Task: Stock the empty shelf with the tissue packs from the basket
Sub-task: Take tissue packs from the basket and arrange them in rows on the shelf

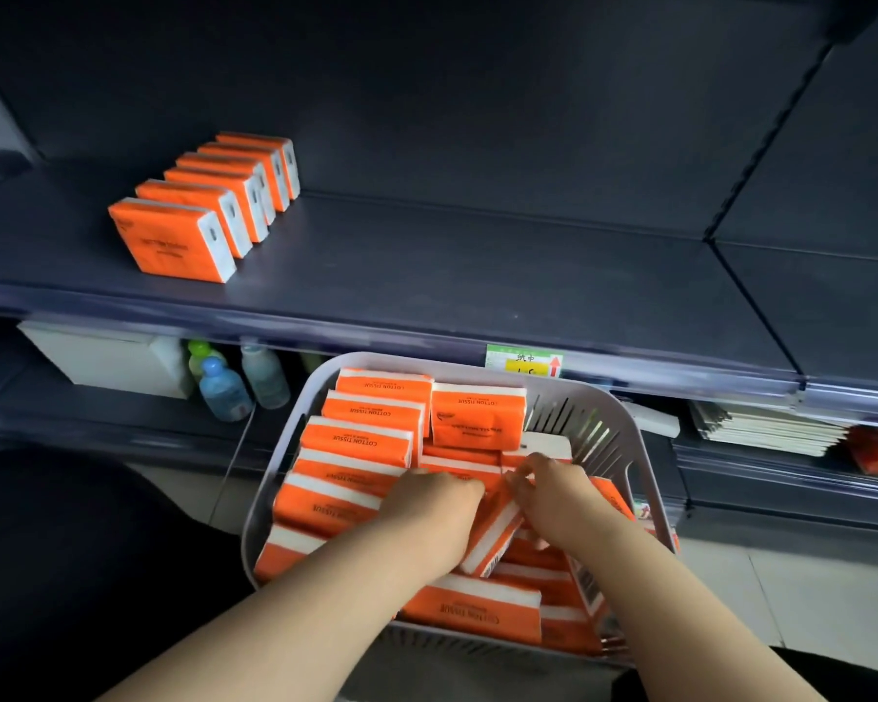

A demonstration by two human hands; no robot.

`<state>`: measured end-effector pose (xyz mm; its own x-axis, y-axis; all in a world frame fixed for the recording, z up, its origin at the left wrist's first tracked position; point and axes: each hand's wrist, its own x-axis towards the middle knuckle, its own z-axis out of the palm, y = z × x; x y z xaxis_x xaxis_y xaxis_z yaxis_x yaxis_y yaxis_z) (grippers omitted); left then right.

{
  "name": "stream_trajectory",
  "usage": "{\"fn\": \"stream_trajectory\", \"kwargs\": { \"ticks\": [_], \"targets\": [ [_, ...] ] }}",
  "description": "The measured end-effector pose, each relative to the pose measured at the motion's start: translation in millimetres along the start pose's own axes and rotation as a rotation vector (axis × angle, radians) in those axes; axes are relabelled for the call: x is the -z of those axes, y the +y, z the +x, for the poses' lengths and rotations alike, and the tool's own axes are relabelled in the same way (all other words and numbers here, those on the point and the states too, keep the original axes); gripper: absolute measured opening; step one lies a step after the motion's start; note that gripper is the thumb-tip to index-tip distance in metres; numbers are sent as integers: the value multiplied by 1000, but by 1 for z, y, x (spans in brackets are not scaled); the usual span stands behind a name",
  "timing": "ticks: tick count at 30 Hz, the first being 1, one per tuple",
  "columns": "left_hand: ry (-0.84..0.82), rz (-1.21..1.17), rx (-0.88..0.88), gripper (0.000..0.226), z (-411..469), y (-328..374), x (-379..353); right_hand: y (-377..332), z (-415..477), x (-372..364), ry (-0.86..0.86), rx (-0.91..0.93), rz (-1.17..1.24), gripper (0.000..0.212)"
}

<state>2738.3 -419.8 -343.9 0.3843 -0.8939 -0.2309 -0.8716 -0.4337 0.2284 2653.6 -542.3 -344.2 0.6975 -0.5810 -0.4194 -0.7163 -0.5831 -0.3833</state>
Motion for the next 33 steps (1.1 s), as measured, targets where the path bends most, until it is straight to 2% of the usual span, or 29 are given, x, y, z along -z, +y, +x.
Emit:
{"fn": "stream_trajectory", "kwargs": {
  "ticks": [3,8,9,11,13,15,17,19,22,24,30,33],
  "targets": [
    [-13,-85,-16,20,0,1,0,0,1,-10,-15,-35,145,41],
    [-192,-283,-53,20,3,-10,8,3,3,-12,-33,-70,321,68],
    [-174,-341,-40,23,5,-13,11,5,4,-12,-22,-63,328,70],
    [-31,-401,14,27,13,-21,22,5,5,-9,0,-34,328,67],
    [135,-325,66,30,24,-30,33,3,3,-5,37,19,333,62],
    [220,-172,101,37,37,-38,44,0,0,0,111,115,201,56],
    [217,-37,132,40,50,-41,51,-1,-3,2,189,224,-40,48],
    [174,45,153,40,61,-40,54,0,-5,1,184,287,-198,44],
    [124,105,152,42,73,-36,50,5,-2,-3,50,229,-335,46],
    [108,132,135,45,80,-34,46,10,1,-5,19,203,-367,51],
    [101,301,154,47,95,-34,33,26,7,-1,118,179,-420,65],
    [106,346,166,48,98,-32,28,32,9,1,145,125,-430,55]
  ]
}}
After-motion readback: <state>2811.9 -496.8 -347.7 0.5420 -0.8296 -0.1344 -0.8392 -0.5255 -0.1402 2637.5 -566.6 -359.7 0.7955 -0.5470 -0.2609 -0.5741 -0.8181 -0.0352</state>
